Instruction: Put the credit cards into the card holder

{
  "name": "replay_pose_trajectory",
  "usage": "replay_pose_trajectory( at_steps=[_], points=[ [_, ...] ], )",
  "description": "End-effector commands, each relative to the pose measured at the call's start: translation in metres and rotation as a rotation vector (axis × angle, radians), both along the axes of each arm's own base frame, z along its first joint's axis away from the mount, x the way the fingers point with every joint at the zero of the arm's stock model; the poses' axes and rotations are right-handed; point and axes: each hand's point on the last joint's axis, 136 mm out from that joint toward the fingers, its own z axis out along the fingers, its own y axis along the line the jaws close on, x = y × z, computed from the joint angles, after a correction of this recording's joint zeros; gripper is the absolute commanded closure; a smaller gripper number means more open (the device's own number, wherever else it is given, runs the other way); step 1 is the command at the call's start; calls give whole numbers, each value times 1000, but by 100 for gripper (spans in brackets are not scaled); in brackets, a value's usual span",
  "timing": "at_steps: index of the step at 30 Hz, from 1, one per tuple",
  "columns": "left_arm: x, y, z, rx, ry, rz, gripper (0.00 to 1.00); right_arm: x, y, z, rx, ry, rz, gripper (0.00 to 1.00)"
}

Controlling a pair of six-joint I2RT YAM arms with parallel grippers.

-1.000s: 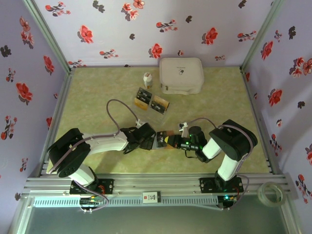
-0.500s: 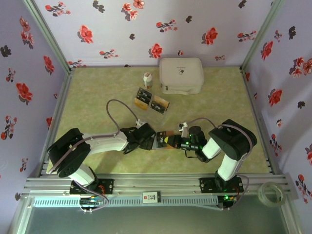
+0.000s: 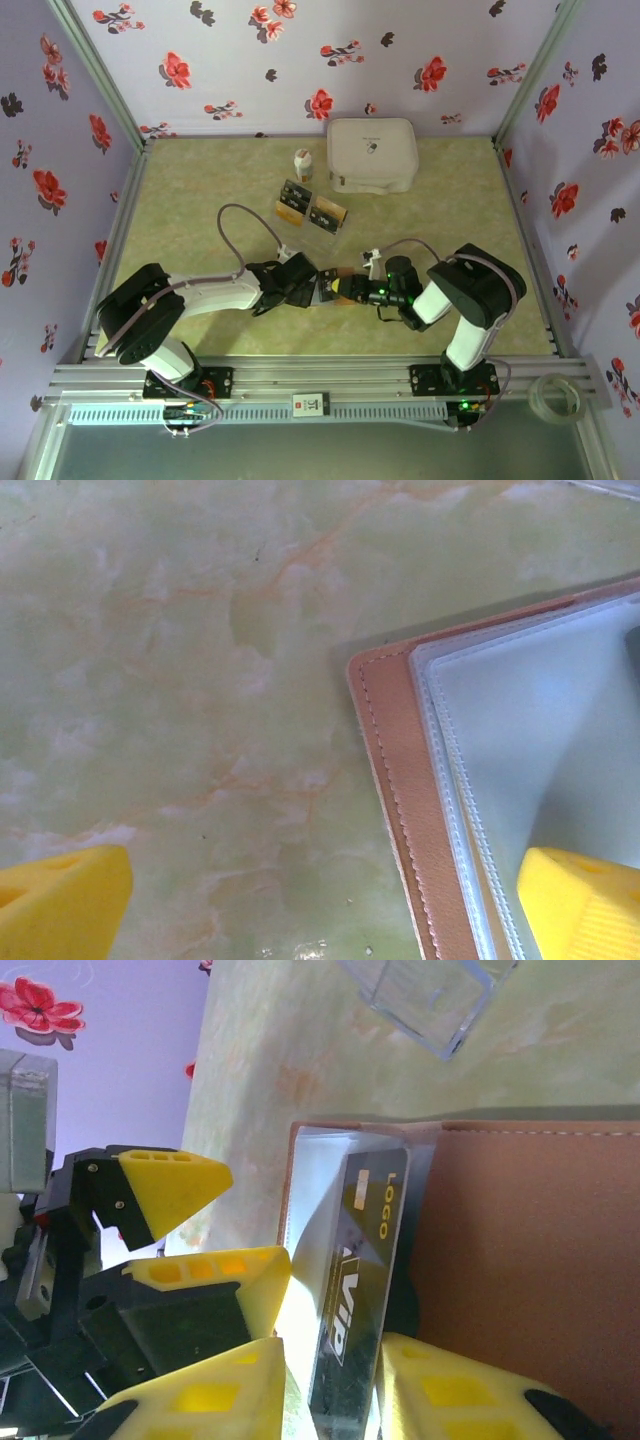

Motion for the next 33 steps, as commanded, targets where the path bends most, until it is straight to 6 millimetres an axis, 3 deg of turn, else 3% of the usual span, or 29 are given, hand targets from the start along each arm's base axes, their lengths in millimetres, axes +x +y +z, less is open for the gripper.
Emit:
replay_pose_trajectory(
  at_steps=[1, 18, 28, 31, 33],
  points=[
    [-4, 17, -6, 40, 14, 19, 0, -13, -17, -42, -164, 124, -31, 65],
    [8, 29, 9, -114, 27, 88, 0, 5, -16, -1, -404, 12, -21, 30],
    [5, 33, 13, -101, 36, 78, 0, 19, -35, 18, -594, -67, -79, 28],
    [3, 34, 14, -93, 40, 72, 0, 23, -40, 18, -652, -79, -74, 33],
    [1, 34, 14, -89, 42, 69, 0, 26, -42, 16, -693, -78, -67, 43]
  ],
)
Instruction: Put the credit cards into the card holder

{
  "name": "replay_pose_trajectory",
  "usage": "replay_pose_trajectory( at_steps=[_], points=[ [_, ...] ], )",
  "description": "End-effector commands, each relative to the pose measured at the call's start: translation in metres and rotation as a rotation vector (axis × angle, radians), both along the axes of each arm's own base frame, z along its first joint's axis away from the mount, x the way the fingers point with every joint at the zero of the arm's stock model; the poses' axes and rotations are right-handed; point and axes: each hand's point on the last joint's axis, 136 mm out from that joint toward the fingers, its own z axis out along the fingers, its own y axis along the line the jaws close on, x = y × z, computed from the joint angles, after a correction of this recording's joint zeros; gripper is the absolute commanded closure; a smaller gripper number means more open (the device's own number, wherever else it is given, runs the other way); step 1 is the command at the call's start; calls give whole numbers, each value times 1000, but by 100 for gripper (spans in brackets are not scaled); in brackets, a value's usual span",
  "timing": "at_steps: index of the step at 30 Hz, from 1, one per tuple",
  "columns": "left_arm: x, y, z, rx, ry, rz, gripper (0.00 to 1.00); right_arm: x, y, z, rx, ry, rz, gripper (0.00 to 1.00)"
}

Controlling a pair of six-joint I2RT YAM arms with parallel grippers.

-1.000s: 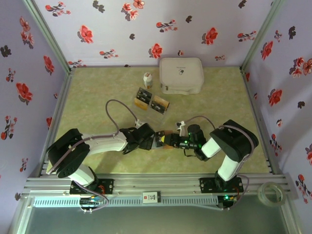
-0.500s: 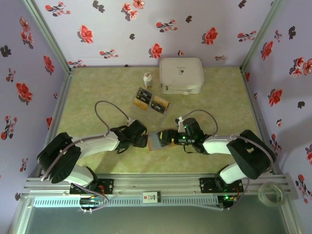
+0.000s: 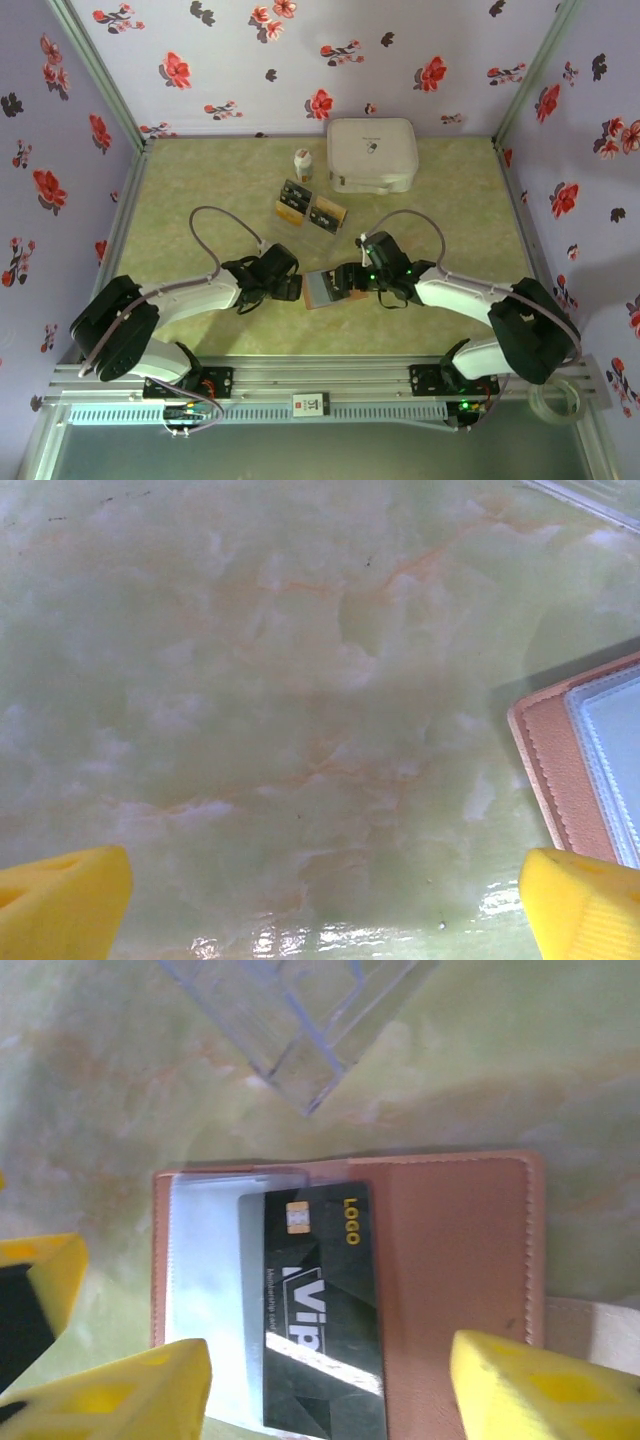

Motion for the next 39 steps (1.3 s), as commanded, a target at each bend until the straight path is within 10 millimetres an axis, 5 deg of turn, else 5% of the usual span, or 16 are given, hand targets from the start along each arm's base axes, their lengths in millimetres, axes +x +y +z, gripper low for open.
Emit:
replay_pose_trajectory(
  at_steps=[1, 4, 8, 39],
  points=[
    [-5, 5, 2, 21, 9, -15, 0, 4, -14, -5, -133, -5, 0, 49],
    [-7, 6, 1, 43, 8, -14, 0, 7, -17, -8, -168, -1, -3, 74],
    [-10, 9, -2, 80, 10, -17, 0, 10, -18, -11, -204, 1, 10, 92],
    [-9, 10, -21, 184, 29, -30, 0, 8, -22, -35, -331, 37, 56, 98]
  ],
)
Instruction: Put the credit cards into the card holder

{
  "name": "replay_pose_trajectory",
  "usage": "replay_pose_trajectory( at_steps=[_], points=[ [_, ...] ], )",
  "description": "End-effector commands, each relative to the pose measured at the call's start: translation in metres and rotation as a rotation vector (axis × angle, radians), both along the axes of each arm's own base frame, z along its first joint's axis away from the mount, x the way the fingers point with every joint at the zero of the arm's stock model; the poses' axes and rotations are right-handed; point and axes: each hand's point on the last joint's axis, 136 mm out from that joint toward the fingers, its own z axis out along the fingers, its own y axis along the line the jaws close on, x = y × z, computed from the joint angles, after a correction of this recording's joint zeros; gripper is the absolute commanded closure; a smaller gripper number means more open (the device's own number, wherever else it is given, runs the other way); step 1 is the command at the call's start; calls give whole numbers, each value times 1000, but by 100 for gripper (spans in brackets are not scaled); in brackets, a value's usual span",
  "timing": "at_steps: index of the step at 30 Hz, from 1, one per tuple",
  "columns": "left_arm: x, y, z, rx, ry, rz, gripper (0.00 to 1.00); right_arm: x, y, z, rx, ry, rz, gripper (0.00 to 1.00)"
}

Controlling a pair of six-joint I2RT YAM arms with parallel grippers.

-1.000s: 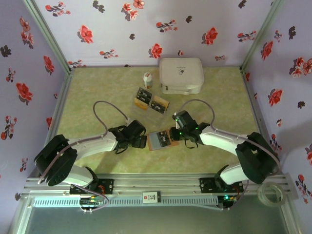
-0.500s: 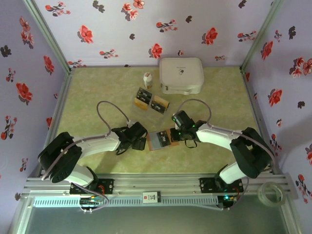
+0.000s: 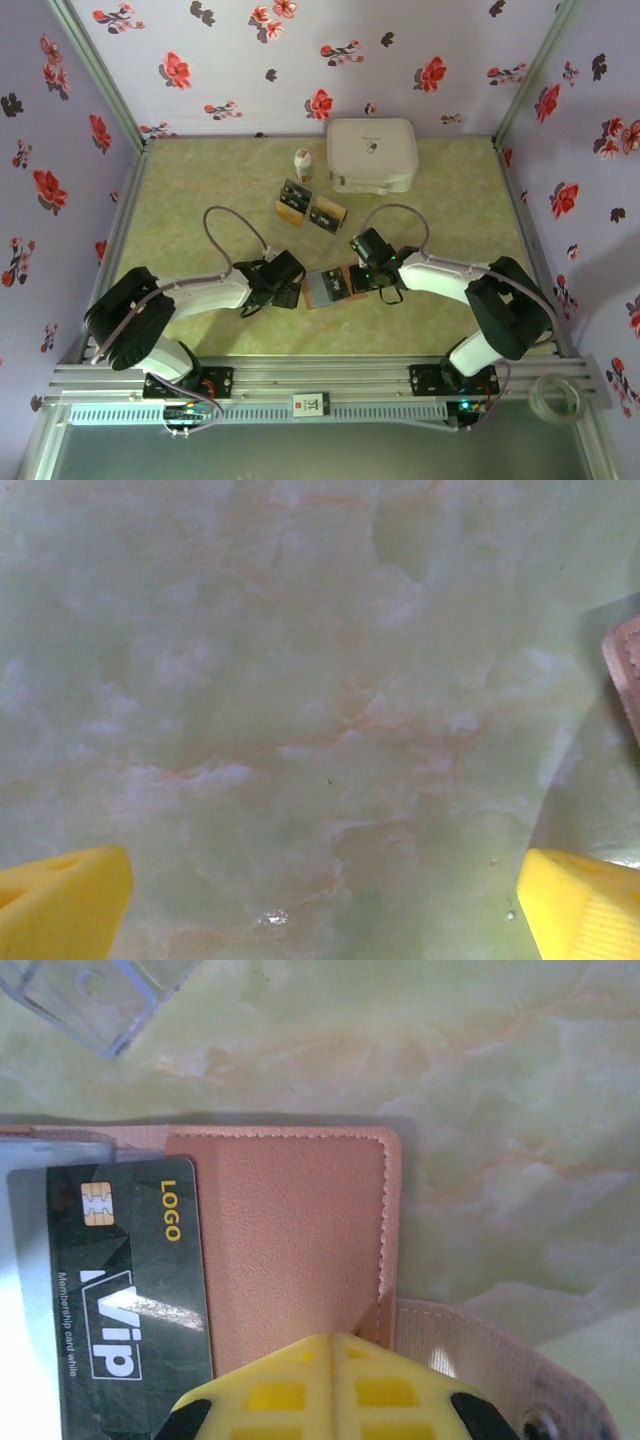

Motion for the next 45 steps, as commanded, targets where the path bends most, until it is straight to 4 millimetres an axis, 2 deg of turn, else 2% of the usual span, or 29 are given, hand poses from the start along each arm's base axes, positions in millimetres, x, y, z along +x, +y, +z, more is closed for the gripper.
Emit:
replay_pose_trajectory(
  at_steps=[1, 15, 18, 23, 26, 45],
  points=[
    [2, 2, -1, 45, -7, -10, 0, 2, 4, 1, -20, -9, 18, 98],
    [4, -1, -1, 47, -8, -19, 0, -1, 26, 0, -23, 0, 66, 99],
    [4, -1, -1, 47, -8, -19, 0, 0, 25, 5, -30, -10, 62, 99],
    [3, 0, -2, 44, -8, -17, 0, 6, 18, 25, -36, -68, 34, 100],
    [2, 1, -3, 47, -6, -16, 0, 8, 22, 32, -16, -79, 34, 100],
    [1, 3, -4, 43, -8, -15, 0, 7, 50, 6, 16, -2, 64, 100]
  ],
)
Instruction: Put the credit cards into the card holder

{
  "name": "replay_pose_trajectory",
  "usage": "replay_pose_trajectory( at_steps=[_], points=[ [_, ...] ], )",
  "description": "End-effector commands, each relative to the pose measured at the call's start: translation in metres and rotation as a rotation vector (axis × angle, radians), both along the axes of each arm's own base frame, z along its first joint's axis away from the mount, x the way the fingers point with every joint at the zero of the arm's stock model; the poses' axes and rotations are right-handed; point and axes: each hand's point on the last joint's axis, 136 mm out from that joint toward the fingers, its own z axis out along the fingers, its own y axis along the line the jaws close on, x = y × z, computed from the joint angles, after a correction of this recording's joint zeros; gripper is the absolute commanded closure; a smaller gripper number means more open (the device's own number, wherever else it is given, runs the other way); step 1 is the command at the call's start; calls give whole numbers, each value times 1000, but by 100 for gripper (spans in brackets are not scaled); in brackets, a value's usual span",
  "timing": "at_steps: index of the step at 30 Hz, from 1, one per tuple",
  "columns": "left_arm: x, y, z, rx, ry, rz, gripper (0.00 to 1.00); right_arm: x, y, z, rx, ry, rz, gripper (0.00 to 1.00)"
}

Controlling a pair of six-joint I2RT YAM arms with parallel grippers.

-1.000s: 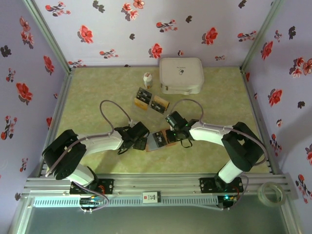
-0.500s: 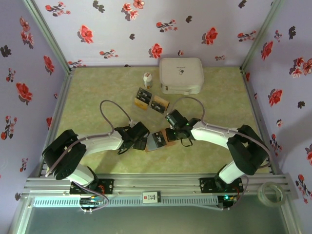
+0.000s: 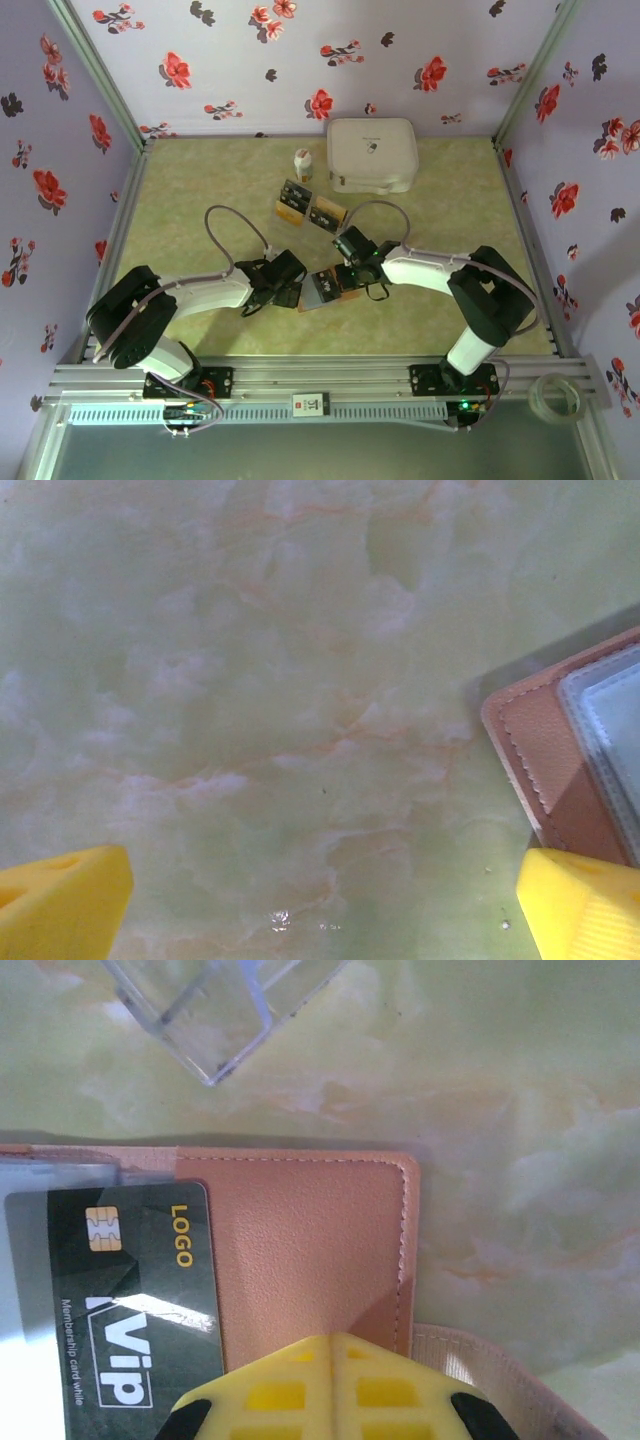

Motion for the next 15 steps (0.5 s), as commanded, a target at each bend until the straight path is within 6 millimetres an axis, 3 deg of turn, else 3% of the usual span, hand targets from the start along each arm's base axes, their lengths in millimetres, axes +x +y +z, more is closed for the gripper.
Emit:
replay_pose_trajectory(
  at_steps=[1, 15],
  points=[
    [-1, 5, -5, 39, -4, -10, 0, 2, 18, 4, 39, -4, 15, 100],
    [-2, 5, -6, 34, -5, -9, 0, -10, 40, 3, 56, 12, 58, 100]
  ],
)
